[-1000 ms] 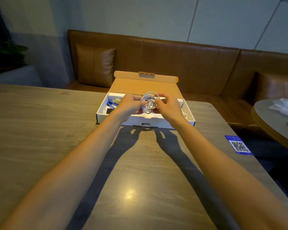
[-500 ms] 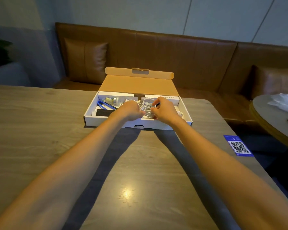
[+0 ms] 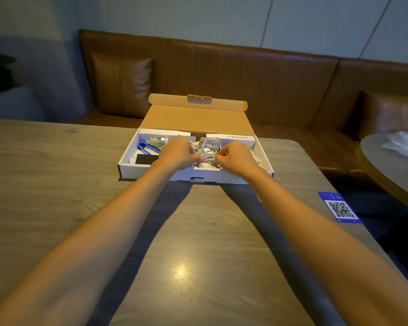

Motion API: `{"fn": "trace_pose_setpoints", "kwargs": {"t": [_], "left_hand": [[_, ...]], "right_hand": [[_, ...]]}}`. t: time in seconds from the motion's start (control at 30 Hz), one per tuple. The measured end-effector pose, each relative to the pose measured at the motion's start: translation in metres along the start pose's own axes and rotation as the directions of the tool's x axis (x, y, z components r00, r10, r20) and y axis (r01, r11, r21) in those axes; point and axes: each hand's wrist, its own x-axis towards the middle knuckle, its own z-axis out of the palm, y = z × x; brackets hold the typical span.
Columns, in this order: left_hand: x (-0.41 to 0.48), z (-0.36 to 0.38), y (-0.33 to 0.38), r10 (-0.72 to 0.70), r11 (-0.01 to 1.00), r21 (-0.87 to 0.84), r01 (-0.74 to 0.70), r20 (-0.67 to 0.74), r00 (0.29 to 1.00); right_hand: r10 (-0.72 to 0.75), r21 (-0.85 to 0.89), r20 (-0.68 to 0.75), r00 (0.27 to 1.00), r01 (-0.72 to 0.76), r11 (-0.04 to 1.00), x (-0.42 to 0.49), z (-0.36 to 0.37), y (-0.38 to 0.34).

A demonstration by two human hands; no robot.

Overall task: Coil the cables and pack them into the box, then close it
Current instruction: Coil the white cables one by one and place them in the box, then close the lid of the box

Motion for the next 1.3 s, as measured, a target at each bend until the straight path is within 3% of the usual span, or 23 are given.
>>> {"fn": "trace_pose_setpoints", "kwargs": {"t": [0.23, 0.5, 0.63, 0.77, 0.87, 1.07, 1.2, 1.3], "left_hand": [[-0.004, -0.005, -0.007, 0.038, 0.998, -0.056, -0.042, -0.068, 0.997], [0.015, -0.032, -0.032, -0.062, 0.978, -0.208, 0.015, -0.223, 0.973], [0.038, -0.052, -0.059, -0.177, 0.965, -0.233, 0.124, -0.223, 0.959], [0.061, -0.065, -0.071, -0.225, 0.972, -0.116, 0.205, -0.206, 0.952], [0.078, -0.065, -0.087, -0.288, 0.943, -0.214, 0.254, -0.144, 0.947], [0.092, -0.065, -0.096, -0.343, 0.812, -0.54, 0.221, -0.136, 0.929], [0.094, -0.069, -0.094, -0.411, 0.725, -0.64, 0.254, -0.107, 0.905], [0.091, -0.073, -0.089, -0.379, 0.7, -0.68, 0.219, -0.094, 0.92]], "right_hand": [[-0.022, 0.131, -0.085, 0.996, 0.033, 0.991, -0.004, -0.002, 0.001], [0.003, 0.157, -0.092, 0.996, 0.012, 0.988, 0.013, -0.02, 0.0], [0.067, 0.126, -0.091, 0.994, -0.055, 0.99, 0.042, -0.03, 0.009], [0.194, 0.027, -0.142, 0.971, -0.192, 0.981, 0.076, -0.038, 0.023], [0.256, -0.027, -0.127, 0.958, -0.262, 0.965, 0.092, -0.039, 0.035], [0.313, 0.168, -0.119, 0.942, -0.291, 0.942, 0.104, -0.036, 0.052], [0.355, 0.31, -0.144, 0.924, -0.298, 0.903, 0.103, -0.037, 0.057], [0.377, 0.415, -0.174, 0.91, -0.279, 0.866, 0.101, -0.039, 0.057]]}}
